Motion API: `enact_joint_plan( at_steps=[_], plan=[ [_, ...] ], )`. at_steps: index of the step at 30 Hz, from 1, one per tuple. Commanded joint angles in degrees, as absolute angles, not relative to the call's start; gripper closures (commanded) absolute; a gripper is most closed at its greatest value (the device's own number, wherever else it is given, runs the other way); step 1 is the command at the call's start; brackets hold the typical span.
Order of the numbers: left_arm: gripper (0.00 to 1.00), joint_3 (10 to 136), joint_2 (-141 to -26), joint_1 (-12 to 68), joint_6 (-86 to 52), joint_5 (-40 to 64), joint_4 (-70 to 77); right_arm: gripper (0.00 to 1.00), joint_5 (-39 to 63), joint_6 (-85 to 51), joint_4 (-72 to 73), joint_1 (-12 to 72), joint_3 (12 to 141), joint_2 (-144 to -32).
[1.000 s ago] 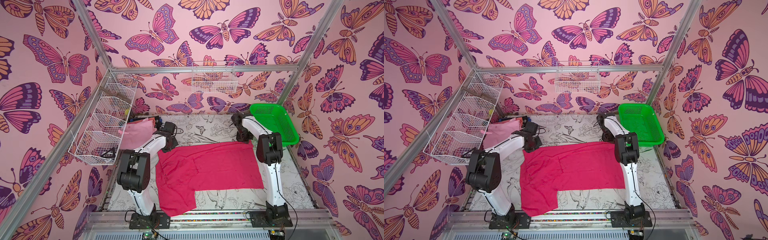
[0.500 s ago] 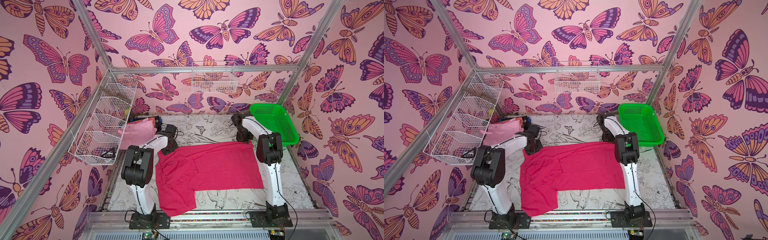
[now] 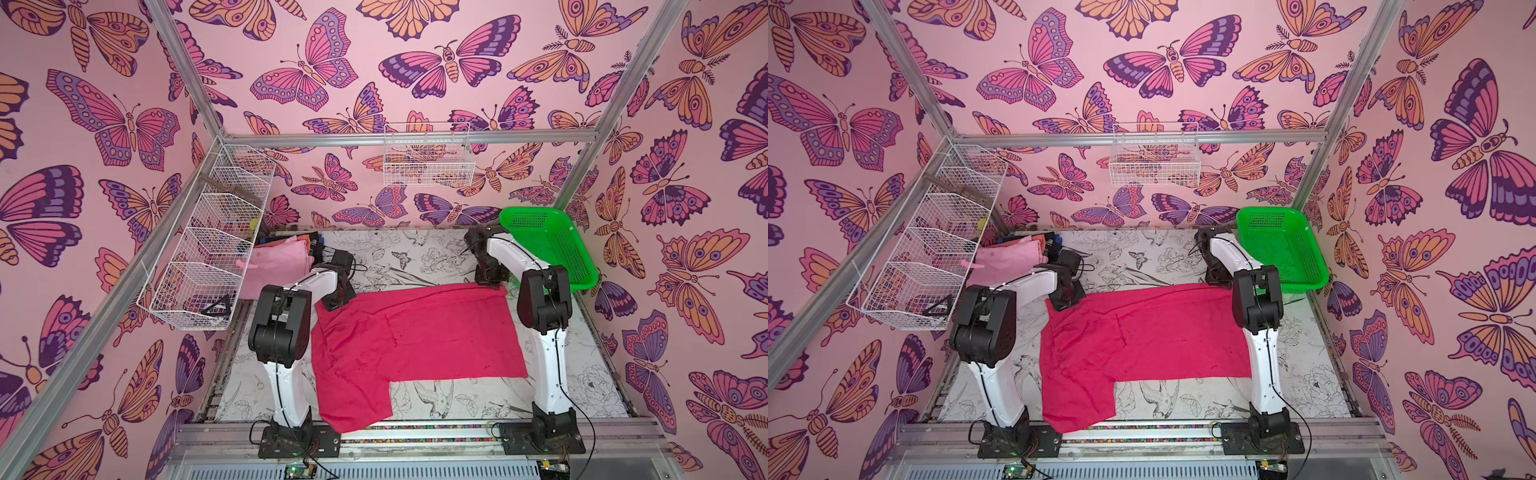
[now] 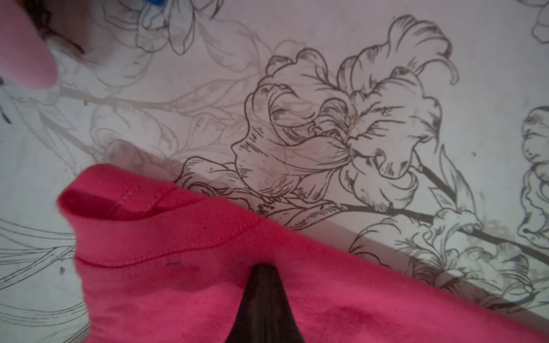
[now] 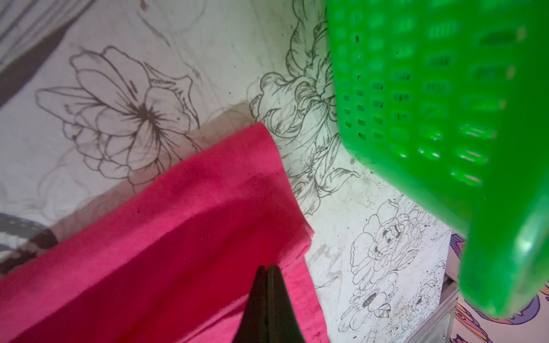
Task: Fold and stack t-shirts
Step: Smooth out the T-shirt at the center of the board.
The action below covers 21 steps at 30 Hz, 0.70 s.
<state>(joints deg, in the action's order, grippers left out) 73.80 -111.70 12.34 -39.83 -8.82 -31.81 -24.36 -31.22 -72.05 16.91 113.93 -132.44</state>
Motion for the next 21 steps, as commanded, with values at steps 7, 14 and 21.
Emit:
enact_joint_plan(
  at_steps=[7,14,21],
  plan=[
    [1.00,73.6,-113.9,11.7,-39.8,-9.6,-33.1,1.00,-25.3,-30.1,-71.0,16.9,108.3,-126.1],
    [1.00,72.8,-112.5,11.7,-39.7,-9.2,-33.1,1.00,-25.0,-29.8,-70.0,17.0,103.5,-124.1],
    [1.00,72.8,-110.9,11.7,-39.4,-9.1,-33.5,1.00,-24.9,-29.8,-69.5,17.4,100.9,-123.3]
  ],
)
